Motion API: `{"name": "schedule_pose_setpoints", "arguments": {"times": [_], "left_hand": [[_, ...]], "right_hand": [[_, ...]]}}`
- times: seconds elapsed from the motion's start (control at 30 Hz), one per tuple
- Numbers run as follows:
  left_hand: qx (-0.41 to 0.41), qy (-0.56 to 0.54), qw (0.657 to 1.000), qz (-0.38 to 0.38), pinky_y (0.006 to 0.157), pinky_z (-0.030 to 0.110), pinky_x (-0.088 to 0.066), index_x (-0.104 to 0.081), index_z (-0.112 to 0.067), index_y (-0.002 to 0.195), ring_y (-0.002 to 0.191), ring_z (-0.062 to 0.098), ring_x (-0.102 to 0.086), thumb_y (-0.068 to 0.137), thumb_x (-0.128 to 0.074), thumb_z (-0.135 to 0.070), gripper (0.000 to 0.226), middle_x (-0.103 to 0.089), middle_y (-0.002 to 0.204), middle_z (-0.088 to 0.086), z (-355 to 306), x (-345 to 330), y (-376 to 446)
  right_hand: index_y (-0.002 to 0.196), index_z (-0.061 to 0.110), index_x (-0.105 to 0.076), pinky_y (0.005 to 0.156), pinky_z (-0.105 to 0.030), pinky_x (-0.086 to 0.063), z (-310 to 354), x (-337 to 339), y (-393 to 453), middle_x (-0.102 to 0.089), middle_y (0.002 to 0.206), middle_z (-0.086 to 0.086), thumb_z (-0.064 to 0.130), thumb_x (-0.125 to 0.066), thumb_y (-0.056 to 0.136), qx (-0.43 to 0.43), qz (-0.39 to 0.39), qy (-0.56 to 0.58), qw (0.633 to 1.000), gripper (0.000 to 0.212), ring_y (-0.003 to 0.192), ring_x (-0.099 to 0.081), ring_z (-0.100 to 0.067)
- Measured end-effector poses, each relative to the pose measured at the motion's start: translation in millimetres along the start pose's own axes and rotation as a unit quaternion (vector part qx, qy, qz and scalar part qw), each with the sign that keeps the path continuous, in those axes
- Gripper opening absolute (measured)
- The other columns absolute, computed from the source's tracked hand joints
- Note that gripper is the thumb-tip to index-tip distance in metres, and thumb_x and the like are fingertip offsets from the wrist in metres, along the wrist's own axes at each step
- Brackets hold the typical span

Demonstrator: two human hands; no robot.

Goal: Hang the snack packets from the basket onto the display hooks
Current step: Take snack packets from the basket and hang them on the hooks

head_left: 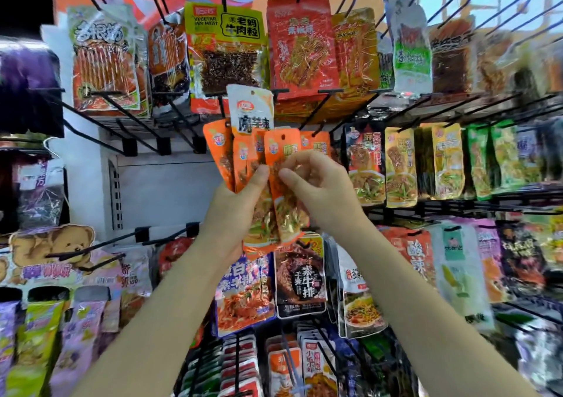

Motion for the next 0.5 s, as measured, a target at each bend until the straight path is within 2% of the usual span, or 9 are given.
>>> {"name": "schedule_pose_setpoints", "arguments": {"times": [0.07,0.13,0.2,0.23,0.27,0.33,0.4,0.43,0.5], "left_hand": [[-0.009,0.018,1.0,0.007,0.097,0.052,-0.055,-0.074,-0.023,0.1,0.1,0.023,-0.074,0.094,-0.068,-0.029,0.01,-0.079,0.1,0.0,0,-3,1],[-0.017,0.028,0.999,0.013,0.097,0.052,-0.055,-0.074,-0.026,0.099,0.1,0.021,-0.074,0.094,-0.068,-0.028,0.008,-0.079,0.1,-0.001,-2,-9,1],[-0.02,0.015,1.0,0.018,0.096,0.052,-0.056,-0.074,-0.027,0.099,0.1,0.022,-0.074,0.095,-0.068,-0.027,0.007,-0.079,0.101,-0.001,-4,-14,2],[-0.021,0.009,0.999,0.022,0.096,0.052,-0.056,-0.074,-0.027,0.1,0.1,0.023,-0.074,0.095,-0.068,-0.027,0.008,-0.078,0.102,-0.001,-6,-18,2],[-0.021,0.004,0.999,0.026,0.096,0.053,-0.055,-0.074,-0.026,0.102,0.101,0.024,-0.074,0.095,-0.068,-0.028,0.01,-0.078,0.104,0.0,-7,-21,4],[-0.019,0.003,0.999,0.036,0.096,0.052,-0.055,-0.073,-0.025,0.107,0.101,0.024,-0.074,0.096,-0.067,-0.03,0.014,-0.078,0.106,0.0,-9,-27,6],[-0.017,0.006,0.999,0.032,0.096,0.052,-0.055,-0.073,-0.024,0.108,0.101,0.024,-0.074,0.094,-0.07,-0.033,0.017,-0.078,0.106,0.001,-8,-28,11],[-0.012,-0.001,0.999,0.035,0.097,0.054,-0.055,-0.073,-0.023,0.11,0.102,0.027,-0.073,0.091,-0.073,-0.037,0.023,-0.077,0.108,0.004,-7,-28,13],[0.001,-0.019,0.999,0.048,0.1,0.06,-0.05,-0.072,-0.021,0.118,0.108,0.035,-0.07,0.08,-0.077,-0.048,0.047,-0.075,0.115,0.012,-2,-28,16]], "right_hand": [[0.09,0.027,-0.057,0.058,-0.034,-0.042,-5,11,3,-0.048,0.072,-0.003,0.019,-0.076,0.089,0.014,-0.025,-0.033,0.999,0.02,0.062,-0.046,-0.015],[0.103,0.028,-0.052,0.064,-0.028,-0.043,-5,20,4,-0.049,0.086,-0.003,0.025,-0.08,0.084,0.02,-0.045,-0.05,0.998,0.033,0.074,-0.047,-0.015],[0.114,0.027,-0.047,0.068,-0.02,-0.049,-5,25,5,-0.058,0.102,-0.007,0.017,-0.08,0.086,0.011,-0.03,0.027,0.999,0.044,0.09,-0.057,-0.018],[0.115,0.028,-0.047,0.069,-0.024,-0.056,-5,25,7,-0.062,0.106,-0.012,0.012,-0.077,0.087,0.001,-0.015,0.088,0.996,0.044,0.095,-0.063,-0.023],[0.115,0.03,-0.048,0.07,-0.036,-0.06,-8,27,8,-0.065,0.107,-0.018,0.01,-0.076,0.088,-0.005,-0.01,0.13,0.991,0.043,0.096,-0.067,-0.031],[0.111,0.037,-0.054,0.069,-0.053,-0.061,-9,38,13,-0.065,0.098,-0.022,0.017,-0.076,0.088,0.011,-0.043,0.12,0.992,0.037,0.089,-0.066,-0.044],[0.109,0.04,-0.058,0.068,-0.056,-0.058,-14,53,18,-0.06,0.087,-0.016,0.022,-0.074,0.088,0.015,-0.083,0.084,0.993,0.032,0.084,-0.062,-0.047],[0.112,0.037,-0.06,0.072,-0.054,-0.059,-18,60,21,-0.06,0.087,-0.01,0.02,-0.074,0.089,0.006,-0.092,0.083,0.992,0.032,0.085,-0.063,-0.044],[0.122,0.029,-0.062,0.079,-0.037,-0.058,-29,69,29,-0.06,0.093,0.001,0.016,-0.072,0.092,-0.022,-0.093,0.069,0.993,0.034,0.089,-0.063,-0.027]]}}
Point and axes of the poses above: each hand's wrist, its own y-axis towards the middle knuckle, its own x-axis out of the back of the hand, z = x × y, the point moved 7 cm from there along y, towards the middle knuckle
